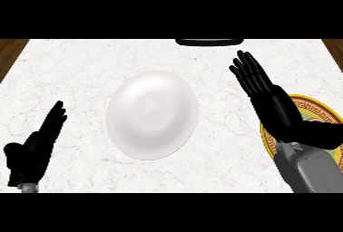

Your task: Pick the cupcake from the plate and place it in the plate

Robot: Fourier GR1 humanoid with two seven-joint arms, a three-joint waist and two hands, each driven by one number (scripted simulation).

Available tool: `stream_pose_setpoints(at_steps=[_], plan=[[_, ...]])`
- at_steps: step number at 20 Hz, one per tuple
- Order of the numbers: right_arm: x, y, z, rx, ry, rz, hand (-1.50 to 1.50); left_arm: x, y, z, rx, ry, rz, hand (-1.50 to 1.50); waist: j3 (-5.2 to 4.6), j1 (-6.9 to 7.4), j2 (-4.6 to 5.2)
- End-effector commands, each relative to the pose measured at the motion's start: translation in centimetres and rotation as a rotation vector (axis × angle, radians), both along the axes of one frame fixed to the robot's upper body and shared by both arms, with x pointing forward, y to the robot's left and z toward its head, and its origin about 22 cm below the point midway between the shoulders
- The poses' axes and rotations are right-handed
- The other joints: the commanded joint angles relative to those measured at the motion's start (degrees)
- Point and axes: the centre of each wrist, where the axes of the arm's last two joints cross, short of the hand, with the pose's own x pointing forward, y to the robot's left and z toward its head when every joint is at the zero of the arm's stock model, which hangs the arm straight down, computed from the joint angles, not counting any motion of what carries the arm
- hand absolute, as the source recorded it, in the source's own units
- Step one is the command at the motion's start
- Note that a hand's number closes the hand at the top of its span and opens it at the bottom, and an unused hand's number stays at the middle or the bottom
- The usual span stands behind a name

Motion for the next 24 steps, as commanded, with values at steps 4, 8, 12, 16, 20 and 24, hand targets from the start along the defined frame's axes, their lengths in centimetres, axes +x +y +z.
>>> stream_pose_setpoints(at_steps=[4,8,12,16,20,24], plan=[[0.3,-6.8,0.4,0.252,-0.086,-0.597,1.5,-0.1,0.0,-0.5,-0.023,-0.07,0.013,0.0,-1.24,-3.12,-0.24],[-1.1,-15.8,-1.6,-0.052,-0.102,-1.168,1.5,-0.3,0.8,-0.6,-0.034,-0.06,0.042,0.0,-2.14,-7.56,0.86],[-0.6,-11.0,-4.3,0.223,-0.2,-1.498,-1.5,0.3,-0.1,-0.9,-0.091,-0.077,-0.048,0.0,-1.21,-2.14,0.5],[-1.1,-6.5,-6.9,0.134,-0.319,-1.606,-1.5,1.7,-0.1,-1.7,-0.102,-0.082,-0.095,0.0,-1.19,-0.56,0.4],[-3.1,-6.1,-8.7,0.077,-0.27,-1.759,-1.5,1.4,-0.2,-3.7,-0.104,-0.064,-0.102,0.0,-1.17,-0.31,0.15],[-6.6,-4.9,-9.7,0.034,-0.196,-1.827,-1.5,2.0,0.5,-3.7,-0.096,-0.064,-0.086,0.0,-1.25,-0.73,-0.03]])
